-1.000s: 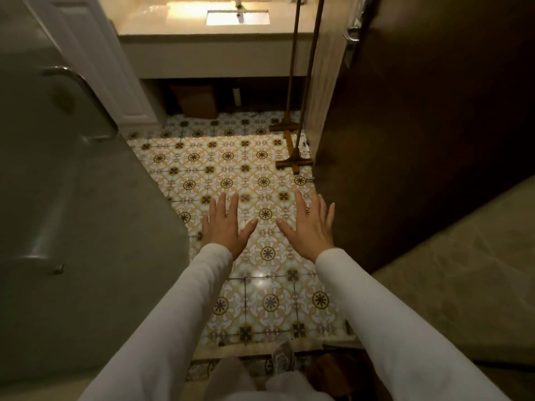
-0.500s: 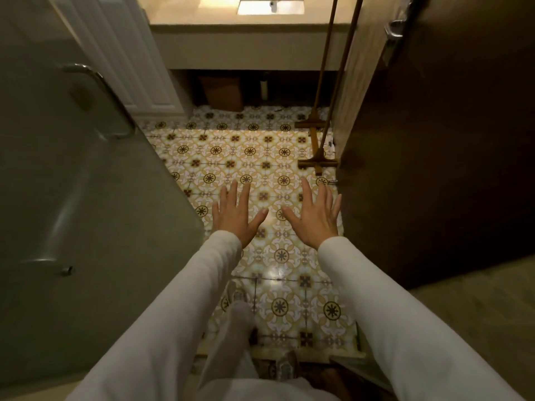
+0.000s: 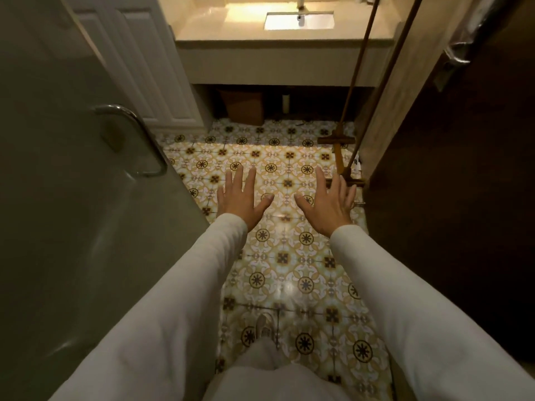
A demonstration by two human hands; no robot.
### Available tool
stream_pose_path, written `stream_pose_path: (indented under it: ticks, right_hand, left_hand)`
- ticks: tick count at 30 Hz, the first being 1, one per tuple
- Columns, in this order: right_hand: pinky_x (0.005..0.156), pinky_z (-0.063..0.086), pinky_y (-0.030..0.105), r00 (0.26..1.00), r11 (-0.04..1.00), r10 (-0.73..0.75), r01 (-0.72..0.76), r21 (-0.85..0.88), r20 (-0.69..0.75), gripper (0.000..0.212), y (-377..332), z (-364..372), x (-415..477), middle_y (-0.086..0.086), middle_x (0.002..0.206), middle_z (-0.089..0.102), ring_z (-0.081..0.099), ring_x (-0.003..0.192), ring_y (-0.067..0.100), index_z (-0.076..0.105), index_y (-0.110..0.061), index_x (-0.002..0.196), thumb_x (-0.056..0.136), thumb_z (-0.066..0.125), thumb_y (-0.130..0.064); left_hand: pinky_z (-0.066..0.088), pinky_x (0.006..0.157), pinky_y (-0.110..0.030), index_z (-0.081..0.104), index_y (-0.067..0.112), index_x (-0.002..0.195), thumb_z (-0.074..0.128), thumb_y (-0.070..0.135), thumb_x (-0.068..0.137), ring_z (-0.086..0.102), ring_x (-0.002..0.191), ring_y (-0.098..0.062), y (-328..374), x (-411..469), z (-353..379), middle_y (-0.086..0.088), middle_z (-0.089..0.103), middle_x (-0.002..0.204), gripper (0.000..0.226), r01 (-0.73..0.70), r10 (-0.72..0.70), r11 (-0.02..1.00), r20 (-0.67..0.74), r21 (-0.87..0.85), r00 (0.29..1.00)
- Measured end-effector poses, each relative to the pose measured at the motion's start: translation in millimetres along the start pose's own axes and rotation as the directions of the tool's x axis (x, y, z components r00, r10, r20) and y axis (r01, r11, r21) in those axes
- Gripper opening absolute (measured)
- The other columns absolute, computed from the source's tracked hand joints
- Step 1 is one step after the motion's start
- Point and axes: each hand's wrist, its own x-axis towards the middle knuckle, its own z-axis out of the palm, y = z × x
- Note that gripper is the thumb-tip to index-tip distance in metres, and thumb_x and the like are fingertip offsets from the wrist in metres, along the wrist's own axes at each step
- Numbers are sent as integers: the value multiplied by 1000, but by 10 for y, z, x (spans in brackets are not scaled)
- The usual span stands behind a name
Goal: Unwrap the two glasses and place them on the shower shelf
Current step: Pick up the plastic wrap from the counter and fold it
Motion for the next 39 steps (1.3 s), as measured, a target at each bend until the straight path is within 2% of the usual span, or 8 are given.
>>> stream_pose_path:
  ticks: [10,20,24,31,39]
  right_hand:
    - [122,-8,63,998,998,-63,63,2,19,84,-641,247,949,21,168,12,2,156,36,9,-26,162,96,38,-69]
    - [121,-10,61,995,995,-74,78,-57,71,84,-426,331,2225,21,169,6,0,157,37,6,-27,163,97,36,-69]
    - [122,-9,62,991,990,-106,113,-82,87,84,-228,366,3068,20,169,6,-1,157,36,7,-28,163,96,34,-71]
    - [122,-8,63,969,977,-182,197,-78,164,86,44,348,4668,22,169,6,-2,157,37,7,-28,162,94,32,-74]
    - [121,-9,62,936,956,-249,279,-93,250,84,-172,422,5991,22,169,8,2,157,38,8,-28,162,96,34,-72]
  left_hand:
    - [7,119,-57,6,29,156,33,70,90,-7,151,-30,-438,997,-19,-5,0,166,82,10,-9,1000,51,-14,999]
    - [4,120,-56,8,29,156,30,72,90,-7,151,-30,-255,2288,196,-2,0,166,81,0,0,1000,52,4,999]
    - [6,120,-57,8,30,155,31,71,90,-6,151,-30,-81,2982,358,-3,1,166,81,56,-57,998,48,11,997]
    - [6,119,-56,10,30,155,32,73,89,-5,151,-29,227,4143,528,-2,1,166,82,247,-246,969,48,-6,968]
    - [8,119,-58,9,31,155,31,73,88,-5,151,-28,11,5097,490,-2,2,166,82,391,-391,920,18,-8,920]
